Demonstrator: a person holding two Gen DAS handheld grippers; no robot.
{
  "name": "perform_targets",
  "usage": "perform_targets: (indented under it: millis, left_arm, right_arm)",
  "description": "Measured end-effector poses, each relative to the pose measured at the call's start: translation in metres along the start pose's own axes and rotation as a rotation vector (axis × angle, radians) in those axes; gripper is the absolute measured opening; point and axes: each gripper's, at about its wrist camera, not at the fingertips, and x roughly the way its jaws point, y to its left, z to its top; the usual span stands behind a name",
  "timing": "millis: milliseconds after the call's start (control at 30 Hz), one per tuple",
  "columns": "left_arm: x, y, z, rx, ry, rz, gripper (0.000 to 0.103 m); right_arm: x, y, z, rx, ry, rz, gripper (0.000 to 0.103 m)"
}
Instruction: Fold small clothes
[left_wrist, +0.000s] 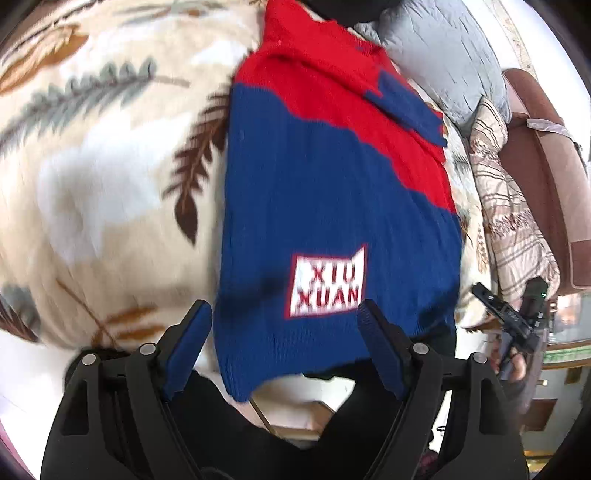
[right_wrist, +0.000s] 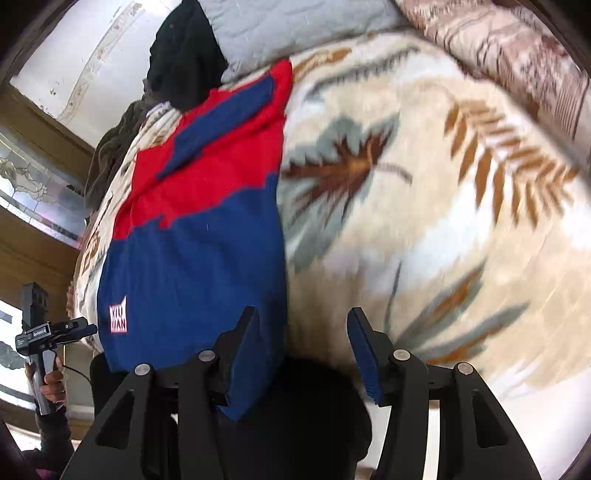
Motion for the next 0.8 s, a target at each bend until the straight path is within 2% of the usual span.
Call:
perform_targets:
  millis: [100, 200, 367, 400, 433, 467, 500, 533, 567, 633, 800]
  left_arm:
    - [0.01, 0.001, -0.008, -0.009, 0.038, -0.018, 0.081]
    - [0.021, 0.0, -0.013, -0.006, 0.073, -0.001, 0.081]
    - [0.044, -0.002, -0.024, -0.015, 0.149, -0.009, 0.081]
    - [0.047, -0.005, -0.026, -0.018, 0.144, -0.013, 0.081]
    - [0.046, -0.005, -0.029, -0.015, 0.13, -0.01, 0.081]
    - [0.045, -0.007, -0.031, -0.017, 0.113, -0.004, 0.077]
    - [0.043, -0.01, -0.032, -0.007, 0.099, -0.003, 0.057]
    - [0.041, -0.011, -0.033, 0.009, 0.097, -0.004, 0.041]
    - [0.04, -0.012, -0.033, 0.022, 0.102, -0.013, 0.007]
    - [0.034, -0.008, -0.032, 0.002, 0.101, -0.069, 0.007]
    - [0.013, -0.01, -0.026, -0.025, 0.045, -0.224, 0.006]
  right_arm:
    - [0.009, 0.001, -0.009, 0.011, 0.03, 0.055, 0.053]
    - [0.018, 0.006, -0.016, 0.004, 0.071, 0.132, 0.055]
    - [0.037, 0.031, -0.025, -0.097, 0.148, 0.168, 0.056]
    - [0.039, 0.036, -0.027, -0.126, 0.153, 0.173, 0.056]
    - [0.041, 0.042, -0.029, -0.161, 0.16, 0.168, 0.048]
    - [0.042, 0.047, -0.03, -0.191, 0.167, 0.164, 0.039]
    - [0.043, 0.053, -0.032, -0.224, 0.178, 0.17, 0.013]
    - [0.043, 0.056, -0.032, -0.237, 0.184, 0.182, 0.006]
    - [0.042, 0.058, -0.033, -0.25, 0.179, 0.189, 0.006]
    - [0.035, 0.063, -0.033, -0.278, 0.155, 0.215, 0.005]
    - [0.008, 0.062, -0.025, -0.22, 0.045, 0.37, 0.005]
